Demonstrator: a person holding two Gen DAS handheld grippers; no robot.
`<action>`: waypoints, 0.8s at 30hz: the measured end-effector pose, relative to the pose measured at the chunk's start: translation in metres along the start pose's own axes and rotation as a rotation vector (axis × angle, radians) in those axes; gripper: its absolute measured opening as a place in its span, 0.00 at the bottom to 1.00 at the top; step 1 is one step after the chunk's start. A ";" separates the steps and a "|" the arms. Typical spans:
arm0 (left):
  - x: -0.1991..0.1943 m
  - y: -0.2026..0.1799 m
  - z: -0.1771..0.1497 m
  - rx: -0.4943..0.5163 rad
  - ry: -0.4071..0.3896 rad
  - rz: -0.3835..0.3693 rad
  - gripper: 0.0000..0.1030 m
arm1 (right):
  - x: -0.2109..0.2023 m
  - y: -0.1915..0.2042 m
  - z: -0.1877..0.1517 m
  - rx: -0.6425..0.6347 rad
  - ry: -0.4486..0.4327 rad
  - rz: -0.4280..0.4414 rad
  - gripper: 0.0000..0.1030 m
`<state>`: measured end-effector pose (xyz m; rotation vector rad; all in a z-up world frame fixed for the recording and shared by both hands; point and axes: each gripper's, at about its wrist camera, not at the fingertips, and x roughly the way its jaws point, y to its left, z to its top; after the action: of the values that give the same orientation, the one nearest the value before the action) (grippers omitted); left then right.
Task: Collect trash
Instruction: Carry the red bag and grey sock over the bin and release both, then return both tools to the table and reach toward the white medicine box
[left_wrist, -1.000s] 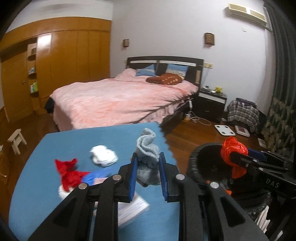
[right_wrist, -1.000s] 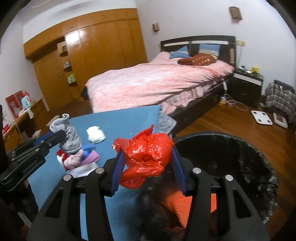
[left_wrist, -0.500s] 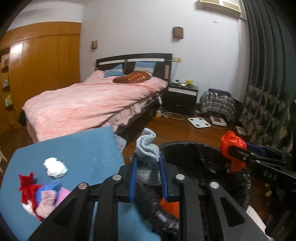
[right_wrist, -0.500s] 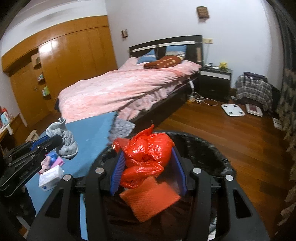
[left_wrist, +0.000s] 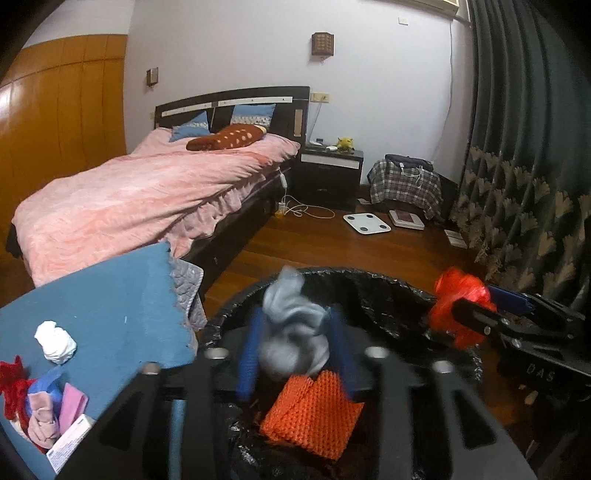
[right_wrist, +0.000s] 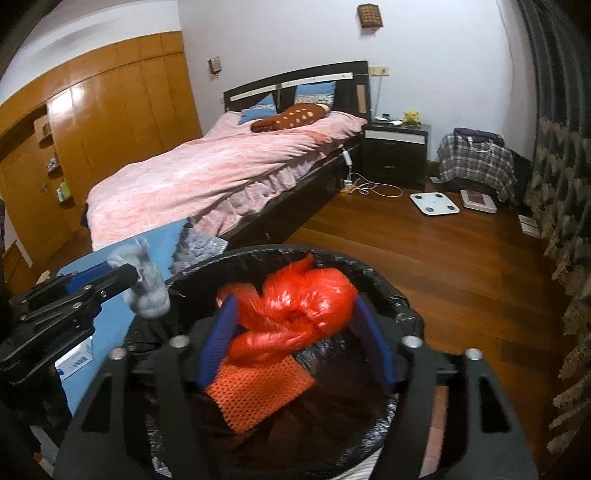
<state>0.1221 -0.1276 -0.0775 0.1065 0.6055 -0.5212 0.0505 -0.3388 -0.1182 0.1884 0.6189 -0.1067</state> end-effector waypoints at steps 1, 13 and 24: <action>-0.001 0.001 0.000 -0.002 -0.002 0.003 0.53 | 0.000 -0.001 -0.001 0.000 -0.003 -0.011 0.74; -0.043 0.048 -0.009 -0.029 -0.049 0.148 0.91 | -0.008 0.009 -0.002 0.012 -0.031 -0.024 0.95; -0.096 0.112 -0.035 -0.115 -0.054 0.293 0.94 | -0.008 0.069 0.004 -0.057 -0.022 0.080 0.95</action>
<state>0.0927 0.0194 -0.0573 0.0708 0.5545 -0.2040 0.0574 -0.2721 -0.1007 0.1563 0.5908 -0.0141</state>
